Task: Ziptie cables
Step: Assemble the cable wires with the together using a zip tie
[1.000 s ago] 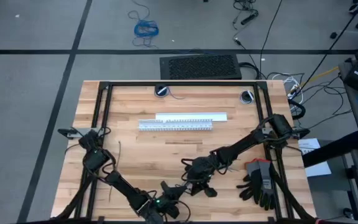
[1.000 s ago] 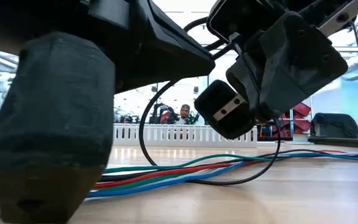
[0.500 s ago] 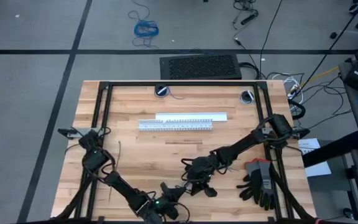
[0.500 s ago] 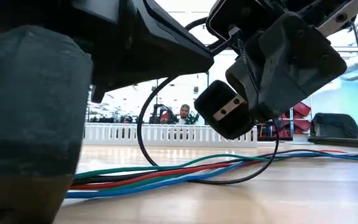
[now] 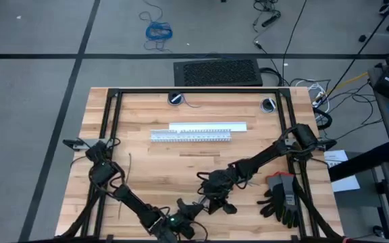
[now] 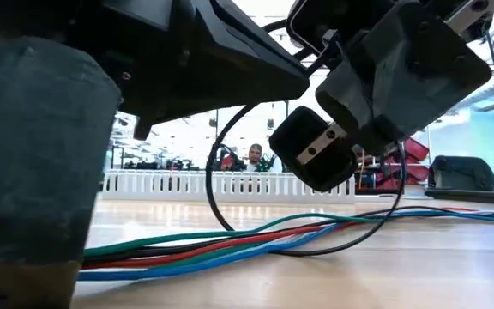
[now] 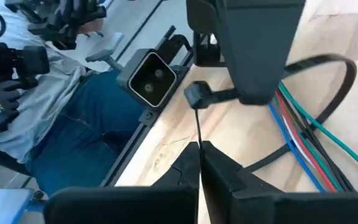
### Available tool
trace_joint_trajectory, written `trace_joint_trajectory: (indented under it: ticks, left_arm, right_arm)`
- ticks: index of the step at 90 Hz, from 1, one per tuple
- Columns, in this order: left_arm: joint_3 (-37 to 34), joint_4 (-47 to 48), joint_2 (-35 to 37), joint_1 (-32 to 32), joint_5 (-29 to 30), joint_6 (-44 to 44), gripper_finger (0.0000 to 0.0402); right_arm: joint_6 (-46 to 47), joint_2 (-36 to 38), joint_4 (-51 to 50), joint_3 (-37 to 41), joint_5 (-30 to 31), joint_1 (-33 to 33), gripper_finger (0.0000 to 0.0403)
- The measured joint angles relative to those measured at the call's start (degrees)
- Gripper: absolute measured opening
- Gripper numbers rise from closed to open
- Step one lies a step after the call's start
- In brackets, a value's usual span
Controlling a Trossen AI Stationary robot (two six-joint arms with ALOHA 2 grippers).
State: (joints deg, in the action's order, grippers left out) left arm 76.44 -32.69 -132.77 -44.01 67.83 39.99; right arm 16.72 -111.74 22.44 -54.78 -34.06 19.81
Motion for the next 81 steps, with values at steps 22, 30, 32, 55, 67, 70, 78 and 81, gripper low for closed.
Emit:
trace_joint_trajectory:
  ticks: [22,30,32,55,67,70,78,81]
  left_arm:
    - [0.18,0.18,0.0,0.04,-1.56,2.85,0.0]
    - [1.08,0.58,-0.11,0.11,-1.84,6.24,0.0]
    - [1.36,0.71,-0.14,0.11,-1.91,7.28,0.0]
    - [2.81,2.46,-0.28,1.29,-4.69,14.6,0.0]
    - [2.93,4.9,-0.15,1.9,-4.87,14.51,0.0]
    - [2.95,4.92,-0.15,1.9,-4.87,14.58,0.0]
    - [2.94,5.0,-0.15,1.95,-4.96,15.63,0.0]
    - [2.91,5.01,-0.15,1.95,-4.86,16.32,0.0]
  right_arm:
    - [2.03,0.0,0.01,0.02,-3.83,-0.26,0.0]
    - [2.56,0.0,-0.04,0.0,-3.87,-0.37,0.0]
    - [2.65,0.0,-0.04,0.0,-3.88,-0.4,0.0]
    - [5.68,0.0,0.05,0.02,-7.83,-0.72,0.0]
    - [7.28,0.0,-0.07,0.02,-9.51,-0.72,0.0]
    - [7.62,0.0,-0.22,0.0,-9.59,-0.72,0.0]
    - [8.02,0.0,-0.74,0.02,-9.66,-0.91,0.0]
    - [8.02,0.0,-0.85,0.02,-9.71,-1.1,0.0]
